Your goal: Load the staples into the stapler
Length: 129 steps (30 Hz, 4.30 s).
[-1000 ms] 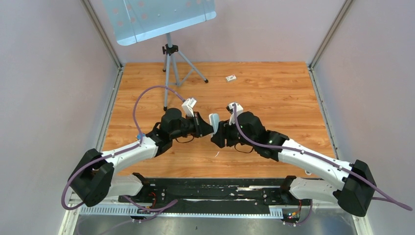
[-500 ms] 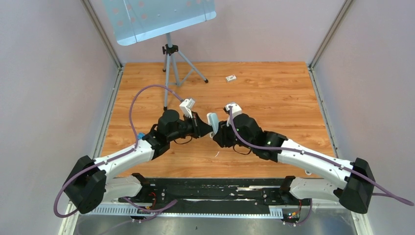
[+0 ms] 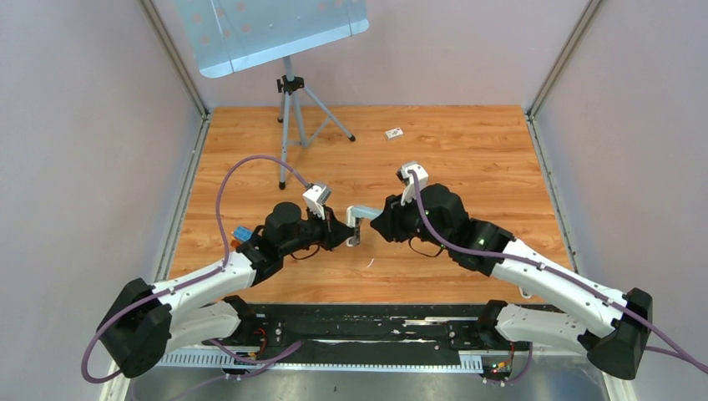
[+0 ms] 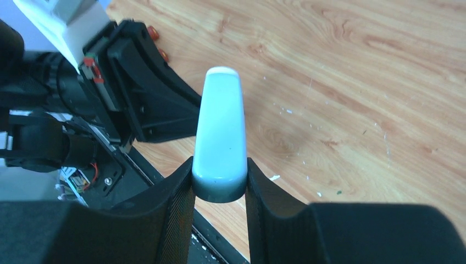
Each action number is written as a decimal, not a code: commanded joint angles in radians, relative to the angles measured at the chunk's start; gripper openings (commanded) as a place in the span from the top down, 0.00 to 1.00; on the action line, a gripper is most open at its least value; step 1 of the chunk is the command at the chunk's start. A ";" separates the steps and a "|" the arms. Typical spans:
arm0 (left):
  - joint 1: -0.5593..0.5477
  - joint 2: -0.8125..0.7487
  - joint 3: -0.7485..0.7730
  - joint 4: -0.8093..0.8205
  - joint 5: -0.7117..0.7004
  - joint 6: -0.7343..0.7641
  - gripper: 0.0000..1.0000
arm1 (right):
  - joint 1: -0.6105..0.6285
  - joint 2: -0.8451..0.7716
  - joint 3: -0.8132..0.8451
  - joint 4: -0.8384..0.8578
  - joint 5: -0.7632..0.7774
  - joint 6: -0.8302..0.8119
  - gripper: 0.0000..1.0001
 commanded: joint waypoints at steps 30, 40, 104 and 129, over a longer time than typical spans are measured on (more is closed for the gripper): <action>-0.014 -0.128 -0.007 -0.006 -0.113 -0.408 1.00 | -0.100 -0.068 -0.177 0.360 -0.112 0.063 0.22; -0.014 -0.172 0.013 -0.046 -0.110 -0.440 1.00 | -0.003 0.052 -0.093 0.448 0.014 0.034 0.31; -0.014 -0.326 0.111 -0.577 -0.121 -0.177 0.00 | -0.629 0.647 0.037 0.161 0.145 -0.037 0.72; -0.014 -0.424 0.114 -0.676 -0.164 -0.161 0.00 | -0.779 0.027 0.003 -0.644 0.351 0.673 0.11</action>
